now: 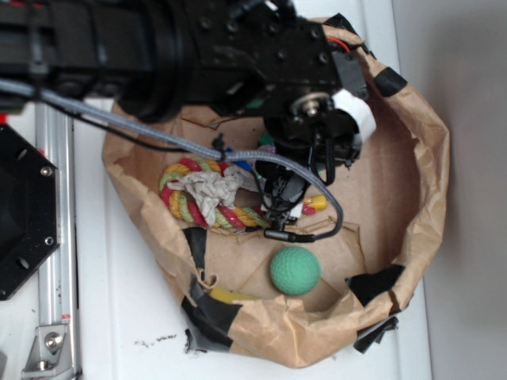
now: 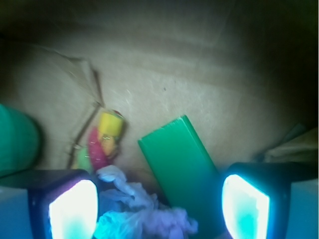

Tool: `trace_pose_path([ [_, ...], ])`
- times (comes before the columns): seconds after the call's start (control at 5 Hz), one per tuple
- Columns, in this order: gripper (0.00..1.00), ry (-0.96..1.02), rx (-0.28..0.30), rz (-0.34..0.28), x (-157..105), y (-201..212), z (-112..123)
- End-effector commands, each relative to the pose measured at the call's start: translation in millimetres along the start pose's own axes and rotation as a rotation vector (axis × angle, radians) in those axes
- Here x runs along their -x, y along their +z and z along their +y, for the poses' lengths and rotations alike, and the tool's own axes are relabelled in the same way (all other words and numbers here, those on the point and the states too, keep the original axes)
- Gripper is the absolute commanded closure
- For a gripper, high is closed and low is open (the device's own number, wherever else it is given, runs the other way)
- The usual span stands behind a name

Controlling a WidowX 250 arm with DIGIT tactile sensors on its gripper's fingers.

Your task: Grab the green block.

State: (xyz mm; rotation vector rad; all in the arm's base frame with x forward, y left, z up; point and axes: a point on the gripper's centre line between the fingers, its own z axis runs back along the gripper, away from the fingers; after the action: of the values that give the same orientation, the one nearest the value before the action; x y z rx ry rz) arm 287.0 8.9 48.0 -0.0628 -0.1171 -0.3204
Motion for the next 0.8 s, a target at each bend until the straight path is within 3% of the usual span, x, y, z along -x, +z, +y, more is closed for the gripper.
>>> trace_pose_path([
  [0.0,0.0,-0.123,-0.043,0.001,-5.8,-8.0,4.5],
  [0.6,0.0,-0.258,-0.075,0.078,-0.1,-53.9,6.9],
])
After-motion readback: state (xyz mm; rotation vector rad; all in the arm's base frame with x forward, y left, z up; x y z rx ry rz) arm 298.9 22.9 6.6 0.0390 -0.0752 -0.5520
